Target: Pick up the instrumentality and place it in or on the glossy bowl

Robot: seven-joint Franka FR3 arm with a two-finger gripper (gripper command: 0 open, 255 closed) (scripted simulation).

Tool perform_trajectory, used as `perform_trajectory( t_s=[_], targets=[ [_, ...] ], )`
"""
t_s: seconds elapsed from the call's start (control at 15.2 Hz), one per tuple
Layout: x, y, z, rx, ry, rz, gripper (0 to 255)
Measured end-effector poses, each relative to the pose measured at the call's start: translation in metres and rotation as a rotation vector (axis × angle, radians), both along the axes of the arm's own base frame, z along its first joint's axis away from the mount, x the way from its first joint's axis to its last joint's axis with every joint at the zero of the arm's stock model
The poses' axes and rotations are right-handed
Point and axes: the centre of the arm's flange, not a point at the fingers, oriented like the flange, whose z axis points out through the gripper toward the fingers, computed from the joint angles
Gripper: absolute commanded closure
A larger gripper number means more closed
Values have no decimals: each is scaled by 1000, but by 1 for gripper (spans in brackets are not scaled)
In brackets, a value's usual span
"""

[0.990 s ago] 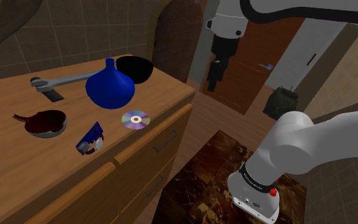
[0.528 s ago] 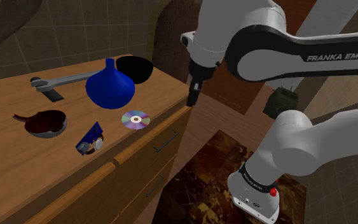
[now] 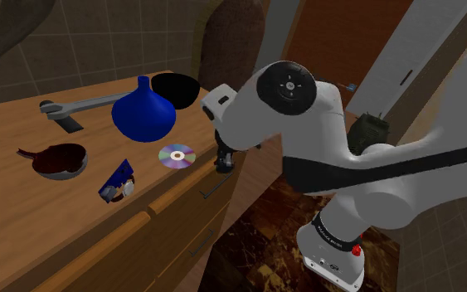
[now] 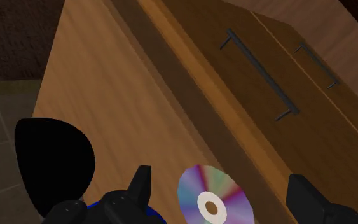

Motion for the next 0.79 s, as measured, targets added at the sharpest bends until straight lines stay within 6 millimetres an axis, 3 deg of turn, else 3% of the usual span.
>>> perform_trajectory(
  t_s=[0.46, 0.79],
  targets=[
    [-20, 52, -90, -199, -214, 302, 0],
    [-5, 52, -114, -215, -230, 340, 0]
  ],
)
